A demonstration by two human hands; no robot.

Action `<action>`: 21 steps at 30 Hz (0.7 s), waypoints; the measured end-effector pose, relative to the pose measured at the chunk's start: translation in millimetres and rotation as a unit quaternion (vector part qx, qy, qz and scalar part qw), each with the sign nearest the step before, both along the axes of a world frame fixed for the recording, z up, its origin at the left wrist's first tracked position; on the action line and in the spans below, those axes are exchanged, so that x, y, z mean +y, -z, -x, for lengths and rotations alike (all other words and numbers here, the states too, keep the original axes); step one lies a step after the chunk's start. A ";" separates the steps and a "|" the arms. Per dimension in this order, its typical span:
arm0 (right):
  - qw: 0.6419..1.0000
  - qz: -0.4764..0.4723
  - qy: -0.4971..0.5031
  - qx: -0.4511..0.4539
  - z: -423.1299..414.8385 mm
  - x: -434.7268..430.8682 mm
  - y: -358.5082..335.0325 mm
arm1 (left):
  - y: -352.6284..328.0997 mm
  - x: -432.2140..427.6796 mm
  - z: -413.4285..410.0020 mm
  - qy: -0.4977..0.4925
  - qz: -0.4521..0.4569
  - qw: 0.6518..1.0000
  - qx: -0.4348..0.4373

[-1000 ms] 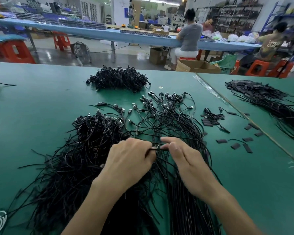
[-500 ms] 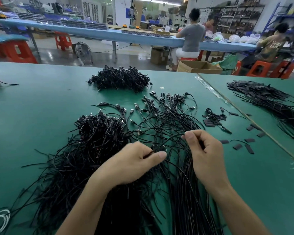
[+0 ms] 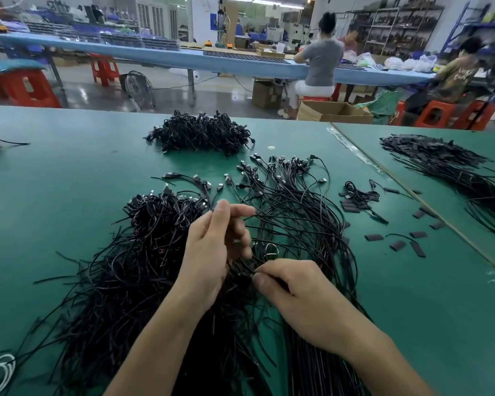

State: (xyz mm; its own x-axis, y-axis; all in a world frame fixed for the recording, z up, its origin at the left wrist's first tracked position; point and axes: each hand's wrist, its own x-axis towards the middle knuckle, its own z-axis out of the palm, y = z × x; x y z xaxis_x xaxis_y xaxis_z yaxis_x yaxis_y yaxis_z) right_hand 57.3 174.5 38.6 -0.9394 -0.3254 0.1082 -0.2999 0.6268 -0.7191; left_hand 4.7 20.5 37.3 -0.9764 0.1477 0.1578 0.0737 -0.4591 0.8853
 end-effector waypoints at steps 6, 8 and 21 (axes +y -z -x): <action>0.993 -0.019 0.048 0.104 1.3 3.5 -14.9 | 13.1 5.9 -1.0 -0.018 0.289 0.944 0.160; 0.987 -0.018 0.070 0.140 4.1 9.5 -21.6 | 12.2 7.3 -4.3 0.020 0.337 0.927 0.163; 0.985 0.146 0.081 0.053 16.9 4.9 -16.5 | -10.2 -10.0 -9.1 0.252 0.022 0.967 -0.006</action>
